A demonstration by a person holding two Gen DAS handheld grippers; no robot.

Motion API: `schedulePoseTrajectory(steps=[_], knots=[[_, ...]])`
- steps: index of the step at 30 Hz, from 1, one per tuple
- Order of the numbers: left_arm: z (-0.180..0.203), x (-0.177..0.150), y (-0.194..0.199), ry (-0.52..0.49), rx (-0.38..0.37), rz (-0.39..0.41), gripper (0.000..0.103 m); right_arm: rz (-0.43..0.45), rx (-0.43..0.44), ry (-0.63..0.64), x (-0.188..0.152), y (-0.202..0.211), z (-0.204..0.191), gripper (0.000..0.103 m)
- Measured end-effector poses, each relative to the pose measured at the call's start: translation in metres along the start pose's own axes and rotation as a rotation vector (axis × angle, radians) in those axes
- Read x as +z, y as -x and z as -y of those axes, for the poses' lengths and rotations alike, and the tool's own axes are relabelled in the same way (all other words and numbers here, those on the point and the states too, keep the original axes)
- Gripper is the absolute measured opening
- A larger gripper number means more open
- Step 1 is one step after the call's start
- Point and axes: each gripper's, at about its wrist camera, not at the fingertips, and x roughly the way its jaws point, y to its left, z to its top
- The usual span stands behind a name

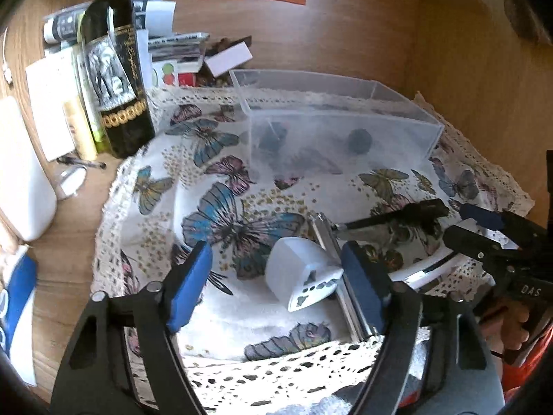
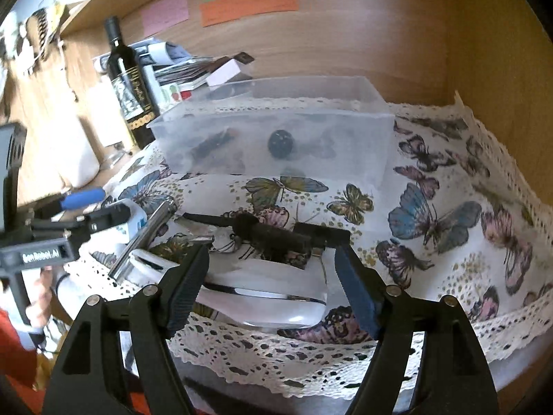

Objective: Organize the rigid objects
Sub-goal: 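Grasp the white plug adapter with the left tool while the right tool grasps the white magnifier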

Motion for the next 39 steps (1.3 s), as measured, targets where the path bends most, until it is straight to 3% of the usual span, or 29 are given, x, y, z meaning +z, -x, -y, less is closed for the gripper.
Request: schedulePoseTrajectory(steps=[2,5,12,15,20,29,39], knots=[[0.000,-0.003,-0.001,-0.004,-0.002,-0.007,0.061,-0.001,-0.002,-0.005,-0.003,0.002,0.000,0.073],[-0.002,-0.009,-0.004,-0.004,0.015,-0.024,0.055,-0.027,-0.010,-0.004,-0.012,0.003,0.003,0.072],[-0.002,-0.021,-0.005,-0.006,0.035,-0.017,0.054,-0.019,0.005,-0.069,-0.022,0.011,0.013,0.071],[0.001,-0.023,-0.004,-0.016,0.051,-0.003,0.053,-0.006,0.013,-0.070,-0.022,0.012,0.010,0.060],[0.005,-0.019,0.004,-0.036,0.058,0.032,0.053,0.011,-0.015,-0.084,-0.019,0.010,0.009,0.059],[0.007,0.007,0.025,-0.052,0.076,0.128,0.053,0.085,-0.046,-0.055,0.000,0.023,0.011,0.059],[0.011,0.050,0.037,-0.056,0.062,0.219,0.053,0.222,-0.094,-0.031,0.049,0.043,0.015,0.059]])
